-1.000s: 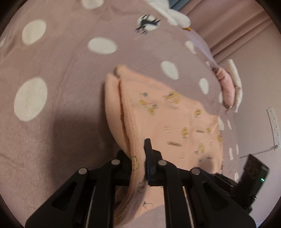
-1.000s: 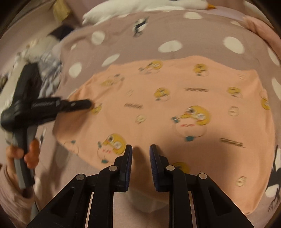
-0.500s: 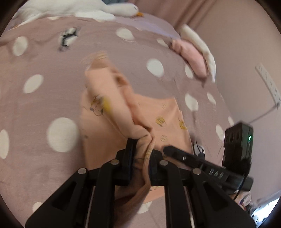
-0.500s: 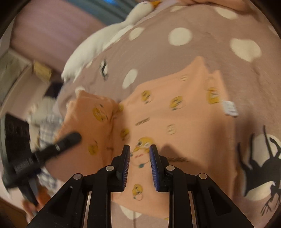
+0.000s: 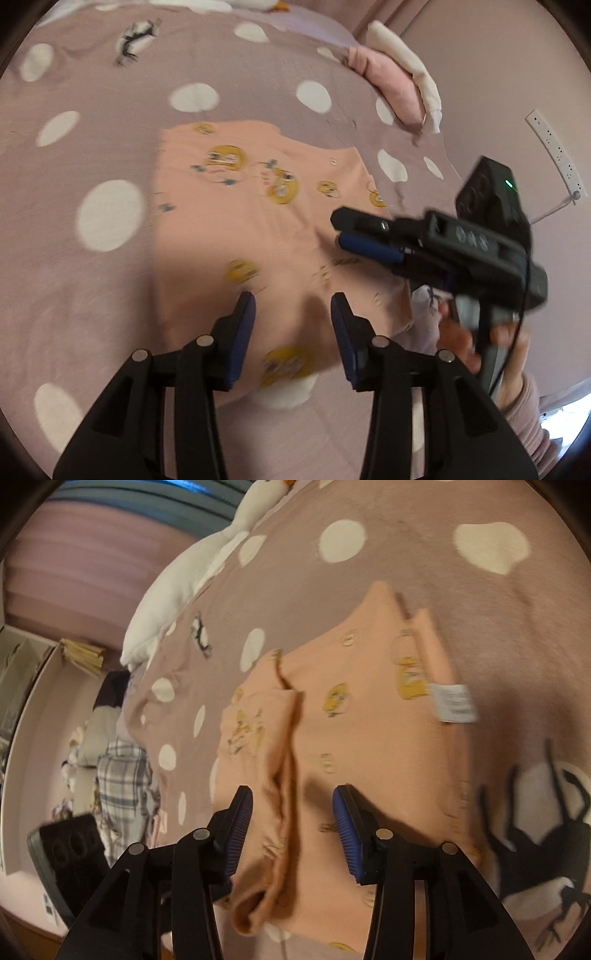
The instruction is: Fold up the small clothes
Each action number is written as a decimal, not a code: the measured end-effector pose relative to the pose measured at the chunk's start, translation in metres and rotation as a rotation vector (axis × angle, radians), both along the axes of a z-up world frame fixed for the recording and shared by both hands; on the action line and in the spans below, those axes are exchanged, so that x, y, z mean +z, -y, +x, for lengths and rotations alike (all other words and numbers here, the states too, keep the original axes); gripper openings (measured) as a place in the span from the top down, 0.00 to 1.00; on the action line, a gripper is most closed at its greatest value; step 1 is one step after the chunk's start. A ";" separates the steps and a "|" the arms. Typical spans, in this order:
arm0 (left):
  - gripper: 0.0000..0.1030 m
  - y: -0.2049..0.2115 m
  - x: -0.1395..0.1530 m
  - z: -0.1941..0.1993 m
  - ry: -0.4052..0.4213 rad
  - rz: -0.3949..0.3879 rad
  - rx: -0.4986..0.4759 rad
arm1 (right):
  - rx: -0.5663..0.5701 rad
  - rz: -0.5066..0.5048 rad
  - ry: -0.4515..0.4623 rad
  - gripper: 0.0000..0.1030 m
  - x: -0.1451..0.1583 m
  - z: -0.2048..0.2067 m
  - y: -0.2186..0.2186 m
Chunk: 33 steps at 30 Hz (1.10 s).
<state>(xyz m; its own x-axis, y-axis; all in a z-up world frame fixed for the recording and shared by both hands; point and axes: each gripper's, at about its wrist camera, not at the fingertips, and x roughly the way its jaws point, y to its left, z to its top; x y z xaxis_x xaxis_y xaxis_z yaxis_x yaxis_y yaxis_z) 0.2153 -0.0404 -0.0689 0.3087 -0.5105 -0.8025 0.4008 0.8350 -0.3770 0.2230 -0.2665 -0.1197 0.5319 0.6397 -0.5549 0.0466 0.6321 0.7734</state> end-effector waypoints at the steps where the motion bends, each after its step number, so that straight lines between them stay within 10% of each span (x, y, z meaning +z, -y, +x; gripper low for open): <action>1: 0.59 -0.012 0.001 -0.005 0.015 0.007 0.018 | 0.017 -0.001 -0.003 0.56 0.000 0.007 -0.006; 12: 0.59 -0.064 -0.012 -0.021 0.021 0.028 0.112 | 0.059 -0.114 0.028 0.57 -0.001 0.040 -0.042; 14: 0.59 -0.067 -0.015 -0.021 0.008 0.020 0.121 | 0.055 -0.165 0.056 0.81 0.001 0.039 -0.045; 17: 0.59 -0.069 -0.014 -0.024 0.007 0.019 0.126 | 0.051 -0.187 0.077 0.88 0.006 0.037 -0.042; 26: 0.59 -0.051 -0.005 -0.024 0.024 0.002 0.095 | -0.022 -0.333 0.208 0.89 0.066 0.014 0.003; 33: 0.59 -0.012 -0.006 -0.016 0.028 0.015 0.028 | -0.071 -0.378 0.107 0.89 0.039 0.006 0.039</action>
